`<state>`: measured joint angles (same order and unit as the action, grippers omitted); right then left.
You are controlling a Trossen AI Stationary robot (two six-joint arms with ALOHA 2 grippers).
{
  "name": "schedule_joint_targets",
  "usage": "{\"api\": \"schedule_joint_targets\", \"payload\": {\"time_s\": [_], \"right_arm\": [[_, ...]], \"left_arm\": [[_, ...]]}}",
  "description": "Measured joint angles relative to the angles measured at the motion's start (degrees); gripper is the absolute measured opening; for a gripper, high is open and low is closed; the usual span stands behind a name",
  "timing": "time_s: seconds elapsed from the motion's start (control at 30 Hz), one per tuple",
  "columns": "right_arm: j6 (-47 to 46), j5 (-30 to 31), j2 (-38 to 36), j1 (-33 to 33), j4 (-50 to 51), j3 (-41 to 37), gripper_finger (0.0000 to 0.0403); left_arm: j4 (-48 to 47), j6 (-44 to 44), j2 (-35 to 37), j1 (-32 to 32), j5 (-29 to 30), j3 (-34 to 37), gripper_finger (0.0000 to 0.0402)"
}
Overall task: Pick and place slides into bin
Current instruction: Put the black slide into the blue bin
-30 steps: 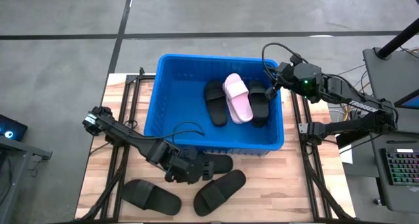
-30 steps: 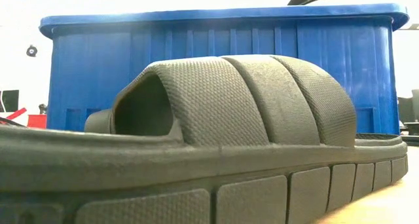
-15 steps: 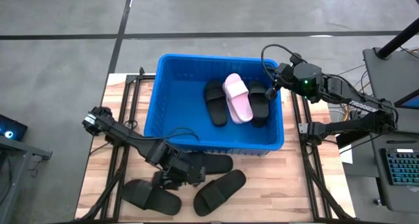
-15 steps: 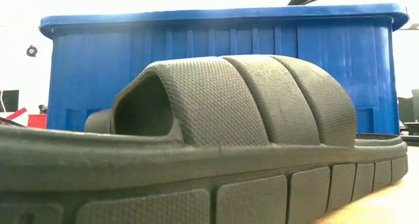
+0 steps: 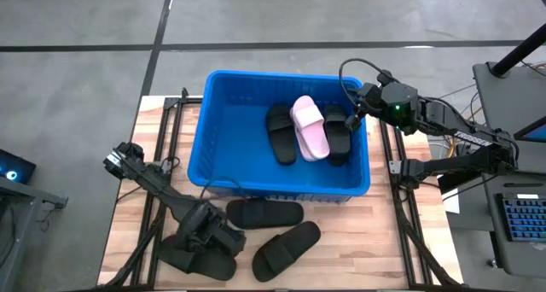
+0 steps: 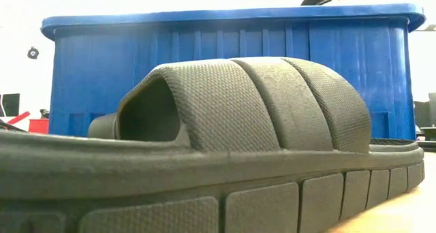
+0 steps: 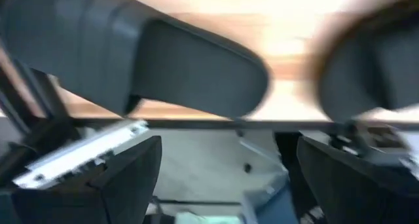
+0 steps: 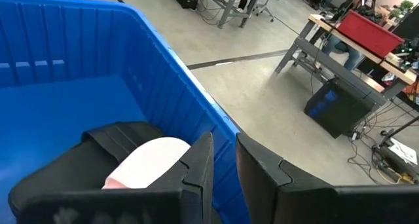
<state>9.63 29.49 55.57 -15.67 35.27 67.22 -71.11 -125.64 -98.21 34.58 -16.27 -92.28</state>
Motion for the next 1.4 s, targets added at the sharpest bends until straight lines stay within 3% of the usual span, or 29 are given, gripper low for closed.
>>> {"api": "schedule_joint_targets", "payload": {"time_s": [0.33,0.57,1.23,1.4], "right_arm": [[-2.12,0.07,0.02,0.00,-0.01,-0.02,0.0057],[-2.14,0.08,0.02,0.00,-1.45,-0.02,0.0057],[-2.14,0.07,0.02,0.00,-4.35,-0.02,0.0057],[-2.14,0.07,0.02,0.00,-4.35,-0.02,0.0057]], "left_arm": [[8.73,-4.13,0.00,3.06,-0.98,8.34,0.0338],[6.95,-6.02,0.00,4.37,-6.20,13.76,0.0338],[8.01,-5.38,0.00,7.39,-10.49,28.81,0.0338],[9.61,-0.39,-0.02,7.55,-10.59,31.32,0.0317]]}}
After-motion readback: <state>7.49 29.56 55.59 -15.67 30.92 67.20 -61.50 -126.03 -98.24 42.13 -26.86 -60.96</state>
